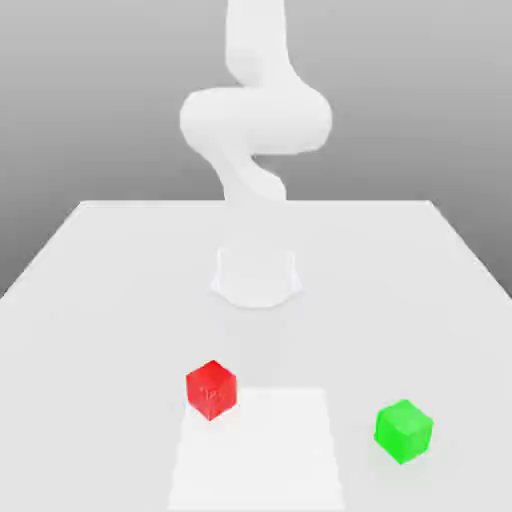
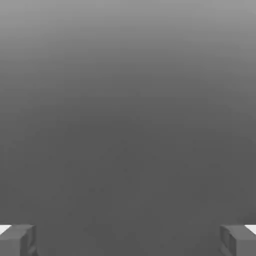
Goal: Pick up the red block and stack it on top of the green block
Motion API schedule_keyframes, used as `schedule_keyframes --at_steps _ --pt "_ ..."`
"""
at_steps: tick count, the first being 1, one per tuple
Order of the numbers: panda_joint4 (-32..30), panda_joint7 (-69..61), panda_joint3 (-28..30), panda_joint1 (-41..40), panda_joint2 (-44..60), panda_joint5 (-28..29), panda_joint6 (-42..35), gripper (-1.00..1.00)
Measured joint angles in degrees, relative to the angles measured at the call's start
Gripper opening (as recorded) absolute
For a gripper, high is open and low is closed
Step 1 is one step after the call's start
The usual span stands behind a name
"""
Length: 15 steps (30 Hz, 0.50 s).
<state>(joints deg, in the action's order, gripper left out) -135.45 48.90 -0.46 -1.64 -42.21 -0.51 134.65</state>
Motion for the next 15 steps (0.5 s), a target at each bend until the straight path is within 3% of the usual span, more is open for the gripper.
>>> schedule_keyframes --at_steps 15 --pt "-26.68 25.23 -3.73 -10.79 27.91 -1.31 21.22 0.0"
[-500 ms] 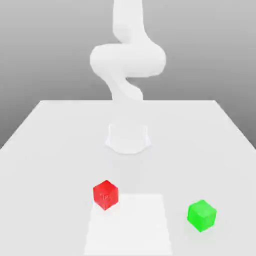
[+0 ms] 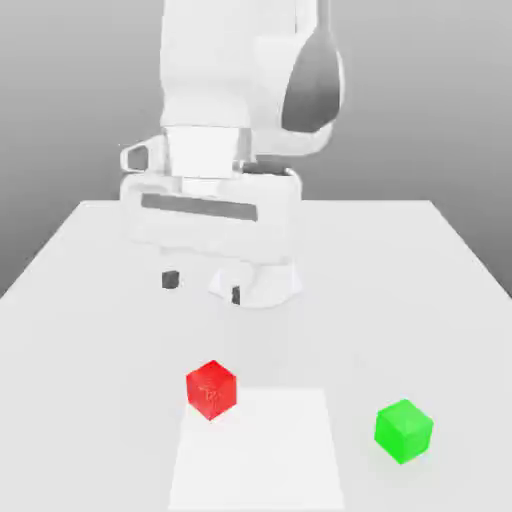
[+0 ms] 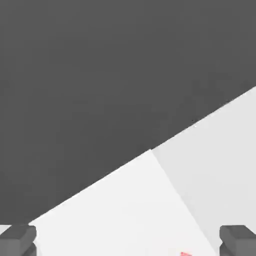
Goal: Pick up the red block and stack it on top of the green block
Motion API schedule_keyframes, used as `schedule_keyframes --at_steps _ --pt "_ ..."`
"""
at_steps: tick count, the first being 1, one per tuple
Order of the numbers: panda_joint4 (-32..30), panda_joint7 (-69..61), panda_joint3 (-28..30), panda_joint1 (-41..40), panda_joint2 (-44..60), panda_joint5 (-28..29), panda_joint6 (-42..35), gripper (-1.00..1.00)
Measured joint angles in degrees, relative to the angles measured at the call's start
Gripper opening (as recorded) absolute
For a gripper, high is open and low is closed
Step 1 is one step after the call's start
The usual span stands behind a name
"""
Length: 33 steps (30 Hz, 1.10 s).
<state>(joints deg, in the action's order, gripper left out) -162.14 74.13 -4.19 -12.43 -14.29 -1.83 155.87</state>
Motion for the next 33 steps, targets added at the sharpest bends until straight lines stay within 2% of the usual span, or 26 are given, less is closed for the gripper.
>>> schedule_keyframes --at_steps 3,9,10,17,25,33 --pt "-3.93 5.63 0.15 -1.59 9.84 1.06 7.35 0.0" --pt "-3.17 9.12 2.71 -0.34 23.89 4.3 19.06 0.0" --pt "-3.03 9.26 3.05 -0.03 24.94 4.47 19.96 -1.0" --pt "-3.07 9.42 2.98 -0.12 24.7 4.66 19.83 -1.0" --pt "-4.6 6.43 1.62 0.72 10.16 1.45 6.81 -1.0" --pt "8.54 -9.9 -8.07 21.75 13.72 2.15 -2.81 -1.0"
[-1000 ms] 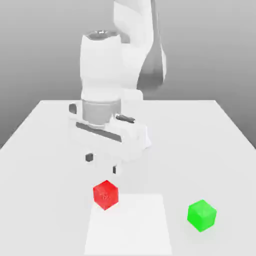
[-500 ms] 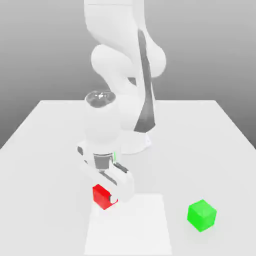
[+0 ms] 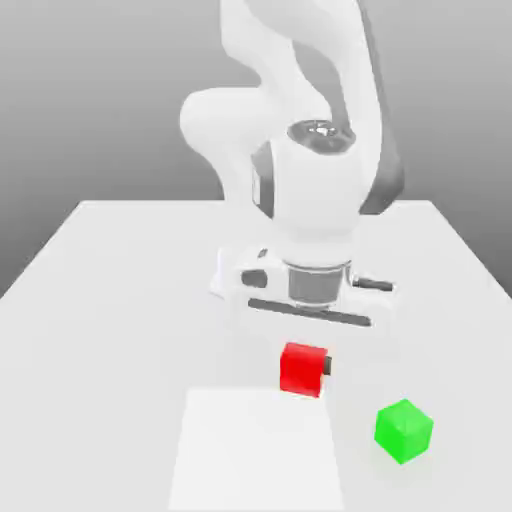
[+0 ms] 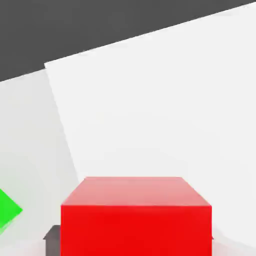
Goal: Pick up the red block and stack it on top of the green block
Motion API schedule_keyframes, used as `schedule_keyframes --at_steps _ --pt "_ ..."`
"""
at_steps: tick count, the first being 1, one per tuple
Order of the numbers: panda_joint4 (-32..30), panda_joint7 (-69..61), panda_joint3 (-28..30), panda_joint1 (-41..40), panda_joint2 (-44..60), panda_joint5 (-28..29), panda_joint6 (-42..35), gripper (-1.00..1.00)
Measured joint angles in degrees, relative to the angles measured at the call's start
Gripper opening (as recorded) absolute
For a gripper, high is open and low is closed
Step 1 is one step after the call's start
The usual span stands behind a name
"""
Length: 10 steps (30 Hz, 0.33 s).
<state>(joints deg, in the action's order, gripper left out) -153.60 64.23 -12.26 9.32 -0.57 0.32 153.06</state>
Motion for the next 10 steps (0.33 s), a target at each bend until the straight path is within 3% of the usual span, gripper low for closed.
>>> schedule_keyframes --at_steps 6,7,10 --pt "4.52 -0.68 0.73 4.1 11.32 5.94 6.5 -1.0" --pt "4.61 -0.21 1.12 4.35 12.47 6.65 7.53 1.0" --pt "4.61 -0.21 1.12 4.35 12.47 6.65 7.53 1.0"
